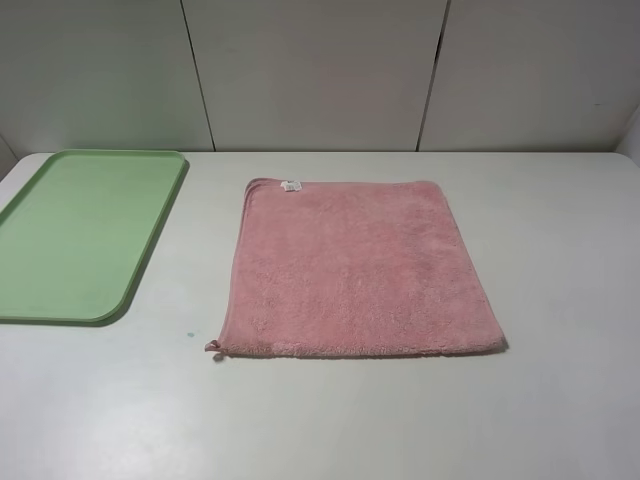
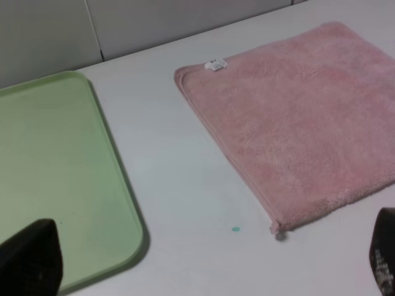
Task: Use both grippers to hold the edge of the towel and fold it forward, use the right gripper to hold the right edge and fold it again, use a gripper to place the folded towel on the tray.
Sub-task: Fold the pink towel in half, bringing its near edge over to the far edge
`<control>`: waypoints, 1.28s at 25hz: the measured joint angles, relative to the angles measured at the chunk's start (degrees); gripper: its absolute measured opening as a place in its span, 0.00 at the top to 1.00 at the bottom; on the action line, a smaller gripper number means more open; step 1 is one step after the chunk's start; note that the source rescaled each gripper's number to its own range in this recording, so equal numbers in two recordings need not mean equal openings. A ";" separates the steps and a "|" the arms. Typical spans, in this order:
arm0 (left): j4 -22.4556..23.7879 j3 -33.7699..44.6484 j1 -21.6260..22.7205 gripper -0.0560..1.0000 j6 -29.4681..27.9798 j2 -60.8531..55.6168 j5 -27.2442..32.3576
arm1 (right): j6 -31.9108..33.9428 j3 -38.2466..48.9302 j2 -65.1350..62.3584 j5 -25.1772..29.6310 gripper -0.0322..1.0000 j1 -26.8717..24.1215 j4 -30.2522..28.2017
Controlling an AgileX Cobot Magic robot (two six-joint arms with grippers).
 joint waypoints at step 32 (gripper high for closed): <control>0.00 0.00 0.00 0.00 0.00 0.00 0.00 | 0.00 0.00 0.00 0.00 0.00 0.00 0.00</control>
